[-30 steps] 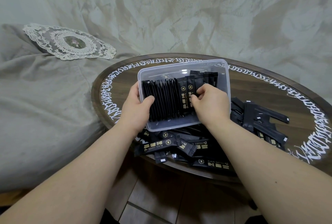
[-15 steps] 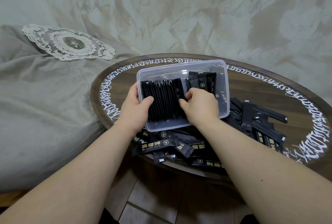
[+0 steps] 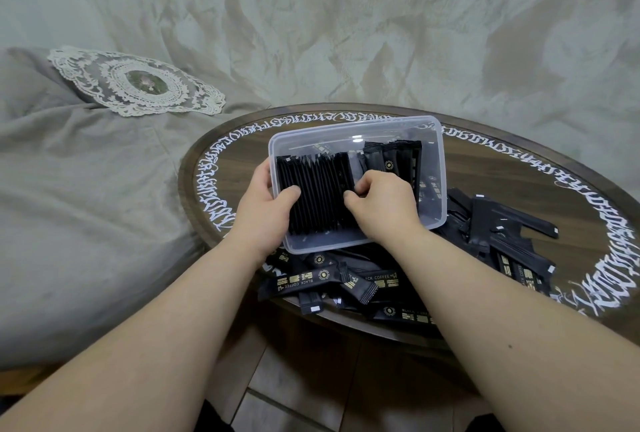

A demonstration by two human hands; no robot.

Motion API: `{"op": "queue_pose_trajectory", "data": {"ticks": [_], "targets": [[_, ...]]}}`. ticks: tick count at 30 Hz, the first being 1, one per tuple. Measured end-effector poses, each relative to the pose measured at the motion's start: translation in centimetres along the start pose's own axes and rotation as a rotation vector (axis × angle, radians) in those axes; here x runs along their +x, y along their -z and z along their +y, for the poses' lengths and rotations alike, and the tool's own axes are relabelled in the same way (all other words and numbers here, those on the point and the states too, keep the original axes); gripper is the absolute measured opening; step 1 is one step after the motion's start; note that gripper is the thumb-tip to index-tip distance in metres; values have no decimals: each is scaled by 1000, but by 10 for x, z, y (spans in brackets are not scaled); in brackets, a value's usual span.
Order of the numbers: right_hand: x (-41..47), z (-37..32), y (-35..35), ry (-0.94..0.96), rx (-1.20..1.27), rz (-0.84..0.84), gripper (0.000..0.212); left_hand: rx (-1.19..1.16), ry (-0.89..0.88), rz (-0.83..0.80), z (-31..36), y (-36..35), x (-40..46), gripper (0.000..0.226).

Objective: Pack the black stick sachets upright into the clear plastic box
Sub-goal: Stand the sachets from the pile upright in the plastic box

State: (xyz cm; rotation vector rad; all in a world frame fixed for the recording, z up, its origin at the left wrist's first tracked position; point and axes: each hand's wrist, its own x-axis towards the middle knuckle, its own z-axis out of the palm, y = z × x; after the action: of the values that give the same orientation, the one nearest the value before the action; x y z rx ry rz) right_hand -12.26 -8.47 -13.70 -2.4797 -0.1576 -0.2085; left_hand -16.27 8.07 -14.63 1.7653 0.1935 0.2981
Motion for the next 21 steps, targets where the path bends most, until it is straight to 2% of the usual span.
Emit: {"op": "queue_pose_trajectory", "data": {"ticks": [3,12,21], "targets": [[1,0,1,-14,47,-14,17,1,0,-1,1,0,0,57],[-1,1,2,10,74,-32,16,20,-8,7,0,-1,1,49],[-4,4,0,63,-33,68,24,45,-13,1,0,0,1,51]]}}
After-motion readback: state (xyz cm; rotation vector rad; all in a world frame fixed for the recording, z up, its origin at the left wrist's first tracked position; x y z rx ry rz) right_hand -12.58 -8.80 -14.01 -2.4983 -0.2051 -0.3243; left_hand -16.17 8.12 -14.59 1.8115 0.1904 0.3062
